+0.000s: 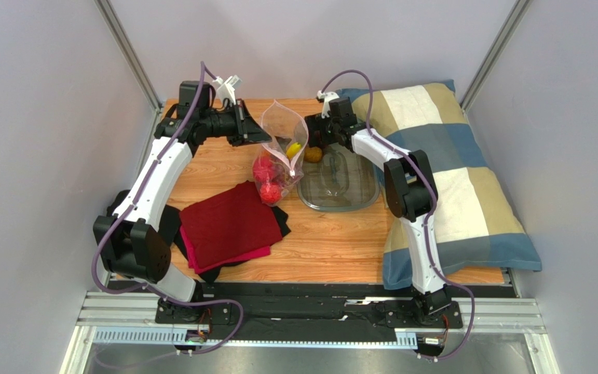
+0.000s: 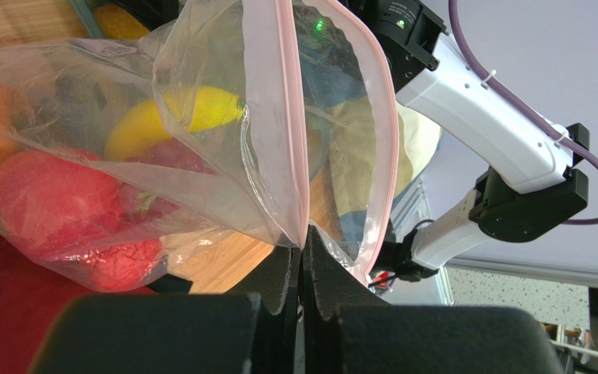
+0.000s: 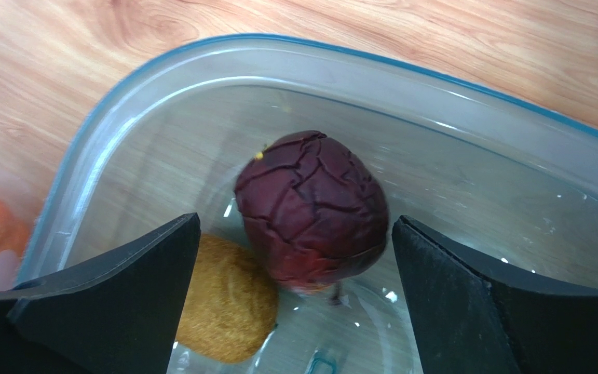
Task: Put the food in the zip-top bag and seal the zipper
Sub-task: Pick up the fake fruit from the bin.
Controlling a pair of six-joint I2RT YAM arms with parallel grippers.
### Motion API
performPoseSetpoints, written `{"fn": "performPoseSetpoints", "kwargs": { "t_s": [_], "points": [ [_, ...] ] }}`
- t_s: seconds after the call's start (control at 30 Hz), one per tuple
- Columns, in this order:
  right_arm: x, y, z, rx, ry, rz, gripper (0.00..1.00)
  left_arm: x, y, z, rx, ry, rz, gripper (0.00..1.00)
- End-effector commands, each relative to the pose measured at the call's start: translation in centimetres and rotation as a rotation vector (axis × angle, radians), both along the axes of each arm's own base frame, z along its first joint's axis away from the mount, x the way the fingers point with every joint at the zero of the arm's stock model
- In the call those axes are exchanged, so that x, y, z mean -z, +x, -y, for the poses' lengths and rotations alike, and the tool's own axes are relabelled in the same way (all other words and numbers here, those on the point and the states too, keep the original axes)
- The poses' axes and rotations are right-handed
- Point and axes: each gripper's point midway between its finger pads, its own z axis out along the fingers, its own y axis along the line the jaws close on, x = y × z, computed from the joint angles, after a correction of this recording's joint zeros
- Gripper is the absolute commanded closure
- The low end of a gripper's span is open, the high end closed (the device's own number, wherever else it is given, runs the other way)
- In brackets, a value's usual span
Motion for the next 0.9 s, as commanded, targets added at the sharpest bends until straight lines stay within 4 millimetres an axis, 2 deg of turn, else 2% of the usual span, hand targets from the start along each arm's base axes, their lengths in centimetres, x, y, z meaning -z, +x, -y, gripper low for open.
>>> {"fn": "performPoseSetpoints", "kwargs": {
  "t_s": [0.0,0.17,0.27,0.33,0.37,0.4,0.47,0.5,0.57,0.6,0.67,0.7,0.8,0.83,0.87],
  "points": [
    [-0.3,1.1,0.4,0.029,-0.025,0.054,0.02,-0.8,0.1,-0.2,0.004,0.003,0.034,1.0],
    [-0.1,1.1,0.8,0.04,-0.048,0.049,0.06,-0.9,0.1,-0.2,0.003,0.0,0.03,1.0],
    [0.0,1.0,1.0,0.032,-0.062,0.048,0.16,-1.1,0.1,-0.2,0.003,0.001,0.036,1.0],
    [-0.2,0.7,1.0,0.024,-0.059,0.046,0.26,-1.1,0.1,-0.2,0.002,0.001,0.036,1.0],
    [-0.9,0.6,0.9,0.019,-0.051,0.054,0.3,-1.2,0.1,-0.2,0.002,0.001,0.038,1.0],
    [-1.0,0.3,0.9,0.013,-0.047,0.051,0.39,-1.2,0.1,-0.2,0.002,0.0,0.037,1.0],
    [-1.9,-0.2,0.4,-0.01,-0.018,0.047,0.47,-1.1,0.1,-0.2,-0.001,0.0,0.034,1.0],
    [-3.0,-0.5,0.2,-0.02,-0.005,0.056,0.58,-1.2,0.1,-0.1,0.003,-0.002,0.035,1.0],
    [-4.3,-1.0,0.3,-0.023,0.016,0.053,0.64,-1.4,0.1,-0.2,0.001,0.0,0.045,1.0],
    [-6.2,-1.3,0.3,-0.025,0.028,0.075,0.64,-1.5,0.1,-0.2,-0.001,0.002,0.049,1.0],
    [-7.6,-2.1,0.7,-0.03,0.033,0.076,0.65,-1.6,0.1,-0.2,0.002,0.003,0.052,1.0],
    [-10.3,-2.6,1.1,-0.03,0.048,0.112,0.65,-1.6,0.0,-0.2,0.004,0.003,0.052,1.0],
    [-13.0,-4.1,2.6,-0.058,0.06,0.119,0.64,-1.8,0.0,-0.2,0.004,0.0,0.054,1.0],
    [-15.7,-5.2,2.6,-0.098,0.089,0.147,0.64,-1.9,-0.1,-0.2,0.002,-0.002,0.053,1.0],
    [-16.9,-6.0,3.1,-0.13,0.067,0.152,0.64,-2.0,-0.1,-0.2,0.003,-0.004,0.053,1.0]
  ]
}}
